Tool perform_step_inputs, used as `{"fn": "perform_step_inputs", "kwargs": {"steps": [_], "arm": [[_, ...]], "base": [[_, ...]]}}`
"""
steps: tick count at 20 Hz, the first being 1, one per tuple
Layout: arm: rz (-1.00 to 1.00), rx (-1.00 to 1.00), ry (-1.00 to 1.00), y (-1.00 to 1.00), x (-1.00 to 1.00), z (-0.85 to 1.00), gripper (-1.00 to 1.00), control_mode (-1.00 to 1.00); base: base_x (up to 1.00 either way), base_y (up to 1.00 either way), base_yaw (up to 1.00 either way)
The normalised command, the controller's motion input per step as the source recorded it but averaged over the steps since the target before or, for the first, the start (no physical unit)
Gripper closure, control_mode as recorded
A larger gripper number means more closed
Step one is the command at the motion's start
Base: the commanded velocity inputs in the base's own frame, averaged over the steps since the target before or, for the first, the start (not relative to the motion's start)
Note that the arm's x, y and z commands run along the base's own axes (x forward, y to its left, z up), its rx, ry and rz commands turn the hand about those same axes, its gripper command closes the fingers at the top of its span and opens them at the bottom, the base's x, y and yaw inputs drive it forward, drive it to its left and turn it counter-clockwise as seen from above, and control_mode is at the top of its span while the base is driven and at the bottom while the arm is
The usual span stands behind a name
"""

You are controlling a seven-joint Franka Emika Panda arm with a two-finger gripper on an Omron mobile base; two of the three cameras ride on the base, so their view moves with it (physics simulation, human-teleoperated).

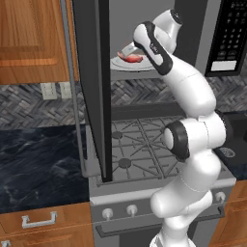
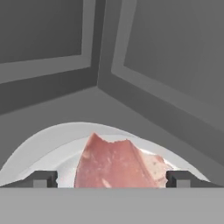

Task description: Transport the steak from the fridge to the microwave and turn on the microwave.

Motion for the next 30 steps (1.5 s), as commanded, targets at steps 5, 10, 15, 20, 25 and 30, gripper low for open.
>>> {"fn": "perform_step_inputs", "kwargs": {"steps": [5,10,15,20,25,30], "arm": [[-0.1,0.03,-0.01,0.0,-0.48,0.0,-1.0,-1.0],[-0.14,0.03,-0.05,0.0,-0.48,0.03,-1.0,-1.0],[-0.17,0.06,-0.03,-0.03,-0.48,0.11,-1.0,-1.0],[-0.13,0.13,0.0,-0.09,-0.52,0.18,-1.0,-1.0],[-0.08,0.17,0.03,-0.08,-0.51,0.21,-1.0,-1.0],[0.0,0.07,0.0,-0.02,-0.55,0.12,-1.0,-1.0]], "base": [[0.0,0.0,0.0],[0.0,0.0,0.0],[0.0,0.0,0.0],[0.0,0.0,0.0],[0.0,0.0,0.0],[0.0,0.0,0.0]]}}
